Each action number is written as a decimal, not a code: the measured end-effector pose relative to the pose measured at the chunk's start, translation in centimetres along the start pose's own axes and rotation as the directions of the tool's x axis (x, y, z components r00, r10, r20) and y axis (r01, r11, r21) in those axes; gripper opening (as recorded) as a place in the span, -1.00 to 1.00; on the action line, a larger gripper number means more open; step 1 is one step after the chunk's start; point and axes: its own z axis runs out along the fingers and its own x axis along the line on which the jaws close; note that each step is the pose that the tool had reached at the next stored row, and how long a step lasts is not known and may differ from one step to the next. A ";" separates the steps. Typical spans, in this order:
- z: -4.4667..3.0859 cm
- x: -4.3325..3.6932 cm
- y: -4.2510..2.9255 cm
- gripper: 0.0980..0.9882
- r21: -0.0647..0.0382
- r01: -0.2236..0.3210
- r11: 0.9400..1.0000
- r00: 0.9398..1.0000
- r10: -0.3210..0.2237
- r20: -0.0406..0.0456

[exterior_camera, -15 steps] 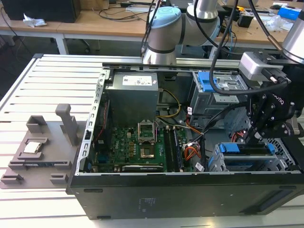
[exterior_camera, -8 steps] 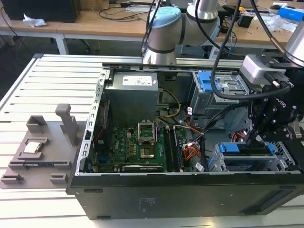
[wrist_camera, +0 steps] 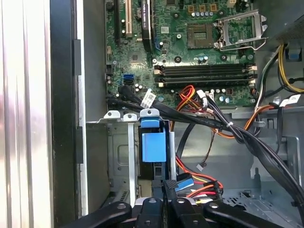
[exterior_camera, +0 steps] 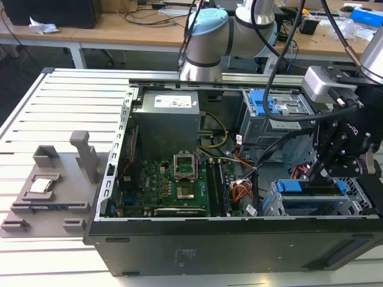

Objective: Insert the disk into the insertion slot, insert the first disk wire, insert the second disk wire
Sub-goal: 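Insert the second disk wire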

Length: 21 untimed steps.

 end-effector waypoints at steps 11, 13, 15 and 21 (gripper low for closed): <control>0.14 0.40 -0.19 -0.89 -0.008 -0.039 0.999 0.999 0.039 0.016; 0.31 0.72 -0.22 -0.89 -0.009 -0.039 0.999 0.999 0.039 0.018; 0.74 0.71 -0.23 -0.89 -0.011 -0.039 0.999 0.999 0.039 0.019; 0.84 0.69 -0.26 -0.89 -0.010 -0.039 0.999 0.999 0.039 0.020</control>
